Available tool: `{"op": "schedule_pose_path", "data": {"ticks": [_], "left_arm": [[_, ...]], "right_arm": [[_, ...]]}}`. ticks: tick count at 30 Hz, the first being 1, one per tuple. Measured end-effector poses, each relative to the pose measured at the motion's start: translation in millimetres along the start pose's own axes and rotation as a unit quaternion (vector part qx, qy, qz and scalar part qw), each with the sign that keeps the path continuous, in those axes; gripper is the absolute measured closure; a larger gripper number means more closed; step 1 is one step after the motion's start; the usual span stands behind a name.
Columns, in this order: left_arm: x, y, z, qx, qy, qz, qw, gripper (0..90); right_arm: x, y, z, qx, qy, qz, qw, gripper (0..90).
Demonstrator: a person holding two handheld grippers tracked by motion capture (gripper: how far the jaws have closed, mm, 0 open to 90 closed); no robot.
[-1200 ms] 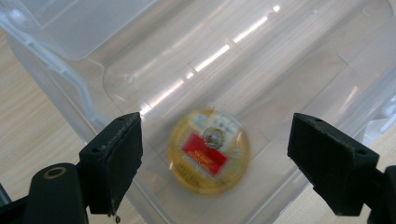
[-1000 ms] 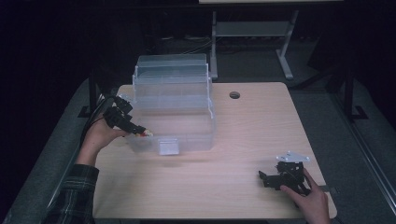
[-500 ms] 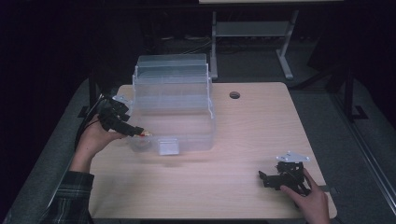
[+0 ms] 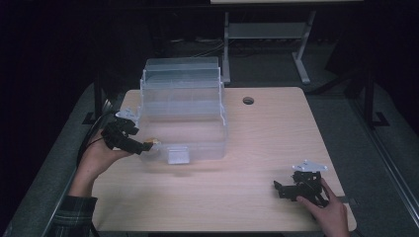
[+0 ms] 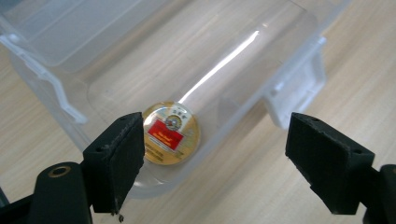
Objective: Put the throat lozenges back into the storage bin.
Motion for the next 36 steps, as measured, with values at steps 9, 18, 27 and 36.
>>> {"op": "schedule_pose_path", "data": {"ticks": [9,18,27,36], "left_arm": [[-7.3,10.6,-20.7,0.011,0.003,-0.014,0.9998,19.2],[-7.9,23.5,-41.2,0.018,0.012,-0.024,0.9995,19.1],[0.1,39.9,-53.6,0.022,0.016,-0.032,0.9991,19.1],[14.5,58.0,-57.5,0.022,0.019,-0.046,0.9985,18.9]], "right_arm": [[-0.1,0.0,0.1,0.0,-0.001,0.0,1.0,0.0],[0.0,0.0,0.0,0.0,0.0,0.0,1.0,0.0],[0.0,0.1,0.1,0.0,0.0,0.0,1.0,0.0],[0.0,0.1,0.1,0.0,0.0,0.0,1.0,0.0]]}}
Point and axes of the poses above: each handheld gripper's, and its own axes: x roughly forward along the jaws, y roughly out of its underside, z roughly to its left, the point moved 3 cm from there along x, roughly forward along the jaws
